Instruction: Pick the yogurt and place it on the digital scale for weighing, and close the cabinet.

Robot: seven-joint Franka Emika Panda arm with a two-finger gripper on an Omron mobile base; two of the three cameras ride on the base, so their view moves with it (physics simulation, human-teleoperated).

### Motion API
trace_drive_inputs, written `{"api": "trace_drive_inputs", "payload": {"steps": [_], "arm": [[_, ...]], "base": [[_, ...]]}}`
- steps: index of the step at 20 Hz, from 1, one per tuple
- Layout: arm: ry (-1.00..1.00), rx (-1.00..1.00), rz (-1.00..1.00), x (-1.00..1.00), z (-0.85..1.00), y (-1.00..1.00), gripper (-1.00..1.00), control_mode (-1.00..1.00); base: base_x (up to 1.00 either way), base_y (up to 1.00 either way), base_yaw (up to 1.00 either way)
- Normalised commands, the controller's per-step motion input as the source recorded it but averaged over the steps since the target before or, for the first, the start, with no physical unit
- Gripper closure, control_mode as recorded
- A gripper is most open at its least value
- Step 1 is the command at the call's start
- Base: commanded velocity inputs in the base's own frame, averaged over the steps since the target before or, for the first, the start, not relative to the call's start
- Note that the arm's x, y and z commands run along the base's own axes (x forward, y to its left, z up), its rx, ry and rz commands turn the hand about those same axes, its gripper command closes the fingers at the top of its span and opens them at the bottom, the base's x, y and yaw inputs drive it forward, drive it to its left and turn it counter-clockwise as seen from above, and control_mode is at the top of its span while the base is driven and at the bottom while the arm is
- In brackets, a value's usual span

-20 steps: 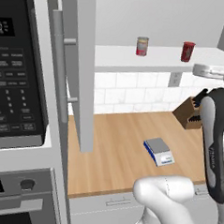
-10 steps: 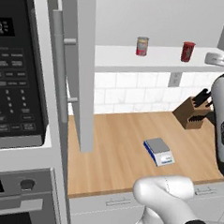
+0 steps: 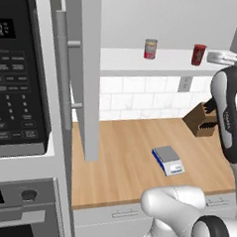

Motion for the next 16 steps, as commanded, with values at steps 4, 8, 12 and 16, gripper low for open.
{"api": "trace_drive_inputs", "payload": {"steps": [4,8,12,16], "arm": [[0.01,0.00,0.00,0.58,-0.02,-0.09,-1.00,-1.00],[0.03,0.00,0.00,0.45,0.00,-0.07,-1.00,-1.00],[0.01,0.00,0.00,0.42,0.00,0.00,-1.00,-1.00],[0.00,0.00,0.00,0.46,0.00,0.00,-1.00,-1.00]], "base": [[0.00,0.00,0.00],[0.00,0.00,0.00],[0.00,0.00,0.00],[0.00,0.00,0.00]]}}
